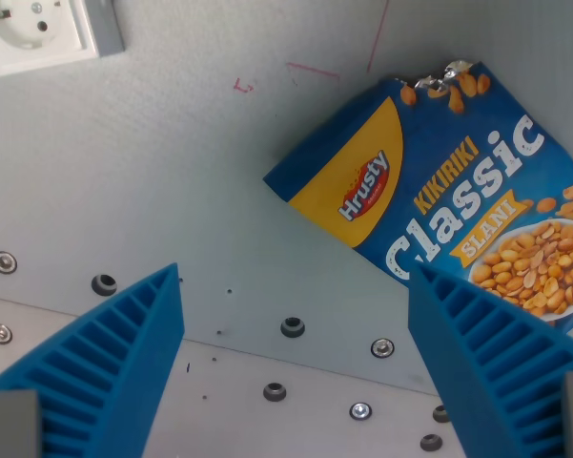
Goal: Move in base negative x
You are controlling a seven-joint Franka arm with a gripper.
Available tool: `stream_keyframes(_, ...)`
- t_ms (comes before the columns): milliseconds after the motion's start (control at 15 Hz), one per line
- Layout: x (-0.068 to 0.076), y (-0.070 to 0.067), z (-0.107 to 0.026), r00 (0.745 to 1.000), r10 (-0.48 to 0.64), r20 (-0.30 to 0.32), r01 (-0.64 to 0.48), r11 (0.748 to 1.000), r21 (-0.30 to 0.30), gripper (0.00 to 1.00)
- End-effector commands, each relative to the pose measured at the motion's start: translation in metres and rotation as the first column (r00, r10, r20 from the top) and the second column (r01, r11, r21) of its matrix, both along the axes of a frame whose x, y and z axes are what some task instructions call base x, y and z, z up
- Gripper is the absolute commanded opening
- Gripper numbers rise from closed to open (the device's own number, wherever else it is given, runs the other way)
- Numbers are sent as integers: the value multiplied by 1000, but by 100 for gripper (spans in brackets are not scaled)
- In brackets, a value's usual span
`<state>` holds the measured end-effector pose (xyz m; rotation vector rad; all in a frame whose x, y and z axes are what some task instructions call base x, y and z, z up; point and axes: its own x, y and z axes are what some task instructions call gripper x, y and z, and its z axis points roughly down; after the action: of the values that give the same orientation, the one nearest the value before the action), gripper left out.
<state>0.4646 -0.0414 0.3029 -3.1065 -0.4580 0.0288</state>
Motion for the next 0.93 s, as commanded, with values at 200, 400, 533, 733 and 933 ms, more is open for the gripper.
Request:
stream_keyframes(200,-17,4,2,1000,0,5,0,1000,0,100)
stream_keyframes(400,-34,8,1,1000,0,5,0,1000,0,100)
stream_keyframes(533,-45,10,0,1000,0,5,0,1000,0,100)
stream_keyframes(733,-62,15,-2,1000,0,5,0,1000,0,100)
stream_keyframes(933,-79,19,-4,1000,0,5,0,1000,0,100)
